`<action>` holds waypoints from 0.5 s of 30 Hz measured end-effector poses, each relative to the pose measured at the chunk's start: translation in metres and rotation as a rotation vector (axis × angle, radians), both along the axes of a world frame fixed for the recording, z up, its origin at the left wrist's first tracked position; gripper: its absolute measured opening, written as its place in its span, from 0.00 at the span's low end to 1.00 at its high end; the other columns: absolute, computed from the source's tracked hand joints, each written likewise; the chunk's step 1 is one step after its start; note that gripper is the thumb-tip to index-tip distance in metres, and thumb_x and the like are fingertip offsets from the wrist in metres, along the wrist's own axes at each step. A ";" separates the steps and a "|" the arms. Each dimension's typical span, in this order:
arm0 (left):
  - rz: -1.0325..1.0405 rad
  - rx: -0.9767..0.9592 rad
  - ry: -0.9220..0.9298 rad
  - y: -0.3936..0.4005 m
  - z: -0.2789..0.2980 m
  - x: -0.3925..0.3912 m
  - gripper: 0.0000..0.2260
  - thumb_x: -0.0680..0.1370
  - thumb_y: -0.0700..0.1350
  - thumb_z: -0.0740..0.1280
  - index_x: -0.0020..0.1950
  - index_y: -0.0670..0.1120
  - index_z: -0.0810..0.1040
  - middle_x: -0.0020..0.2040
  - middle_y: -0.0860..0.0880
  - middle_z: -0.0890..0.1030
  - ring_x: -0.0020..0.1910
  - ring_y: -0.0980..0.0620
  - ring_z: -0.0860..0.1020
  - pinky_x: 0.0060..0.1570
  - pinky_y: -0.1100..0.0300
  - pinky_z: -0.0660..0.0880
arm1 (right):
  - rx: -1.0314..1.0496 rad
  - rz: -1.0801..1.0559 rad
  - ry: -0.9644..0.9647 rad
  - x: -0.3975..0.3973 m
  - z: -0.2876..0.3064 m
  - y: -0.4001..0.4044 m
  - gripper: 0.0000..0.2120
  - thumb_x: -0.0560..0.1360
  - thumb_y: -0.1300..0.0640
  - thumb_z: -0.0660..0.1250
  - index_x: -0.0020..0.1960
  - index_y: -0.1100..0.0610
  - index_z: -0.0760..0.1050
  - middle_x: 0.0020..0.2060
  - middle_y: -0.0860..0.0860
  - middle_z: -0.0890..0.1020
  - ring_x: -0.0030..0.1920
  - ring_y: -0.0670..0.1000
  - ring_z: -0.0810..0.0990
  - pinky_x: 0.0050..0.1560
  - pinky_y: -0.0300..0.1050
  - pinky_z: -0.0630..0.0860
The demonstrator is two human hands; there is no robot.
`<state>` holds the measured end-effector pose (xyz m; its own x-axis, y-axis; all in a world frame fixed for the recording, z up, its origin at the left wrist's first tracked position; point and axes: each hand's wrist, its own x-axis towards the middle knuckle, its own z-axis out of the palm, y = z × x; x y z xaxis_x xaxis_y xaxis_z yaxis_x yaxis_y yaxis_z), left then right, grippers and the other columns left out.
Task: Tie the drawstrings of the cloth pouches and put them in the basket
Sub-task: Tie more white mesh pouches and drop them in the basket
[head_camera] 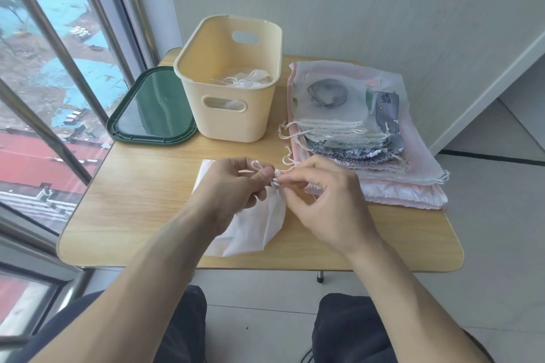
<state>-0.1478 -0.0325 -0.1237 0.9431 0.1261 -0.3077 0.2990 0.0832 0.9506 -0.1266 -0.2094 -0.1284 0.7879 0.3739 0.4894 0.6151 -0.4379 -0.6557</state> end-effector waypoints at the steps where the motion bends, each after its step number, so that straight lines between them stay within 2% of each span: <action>1: 0.005 -0.003 0.008 0.000 -0.001 0.000 0.04 0.79 0.40 0.70 0.45 0.41 0.81 0.31 0.43 0.76 0.29 0.51 0.70 0.29 0.64 0.66 | -0.016 0.001 0.001 0.001 0.000 0.000 0.07 0.71 0.63 0.77 0.48 0.55 0.86 0.42 0.48 0.83 0.42 0.47 0.82 0.42 0.45 0.81; 3: 0.014 0.006 0.021 0.001 -0.001 0.001 0.04 0.78 0.41 0.71 0.45 0.41 0.81 0.30 0.43 0.76 0.28 0.52 0.69 0.28 0.65 0.66 | -0.051 0.012 0.011 0.001 0.000 -0.001 0.07 0.70 0.61 0.77 0.48 0.54 0.86 0.41 0.47 0.83 0.39 0.46 0.82 0.42 0.47 0.80; 10: -0.032 0.077 0.020 -0.002 0.000 0.000 0.07 0.78 0.42 0.71 0.48 0.37 0.80 0.28 0.44 0.76 0.22 0.56 0.68 0.23 0.68 0.64 | -0.063 -0.030 0.090 0.000 0.000 -0.002 0.04 0.71 0.60 0.79 0.42 0.55 0.84 0.34 0.45 0.84 0.36 0.43 0.82 0.38 0.33 0.78; 12: -0.027 0.069 0.021 -0.003 0.001 0.000 0.08 0.78 0.42 0.71 0.48 0.36 0.80 0.28 0.43 0.76 0.21 0.56 0.68 0.22 0.68 0.63 | -0.108 -0.055 0.061 0.000 -0.001 -0.002 0.03 0.72 0.60 0.77 0.42 0.55 0.84 0.34 0.44 0.84 0.36 0.44 0.81 0.38 0.36 0.78; 15: -0.029 0.052 0.029 -0.001 0.001 0.002 0.08 0.78 0.44 0.72 0.47 0.38 0.79 0.30 0.41 0.78 0.24 0.51 0.70 0.26 0.63 0.63 | -0.157 -0.073 0.049 -0.002 -0.002 0.001 0.03 0.74 0.59 0.74 0.43 0.55 0.81 0.34 0.44 0.83 0.34 0.45 0.80 0.38 0.47 0.79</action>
<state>-0.1460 -0.0330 -0.1224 0.9373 0.1154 -0.3288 0.3282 0.0252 0.9443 -0.1286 -0.2087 -0.1302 0.8373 0.3834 0.3899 0.5468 -0.5796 -0.6042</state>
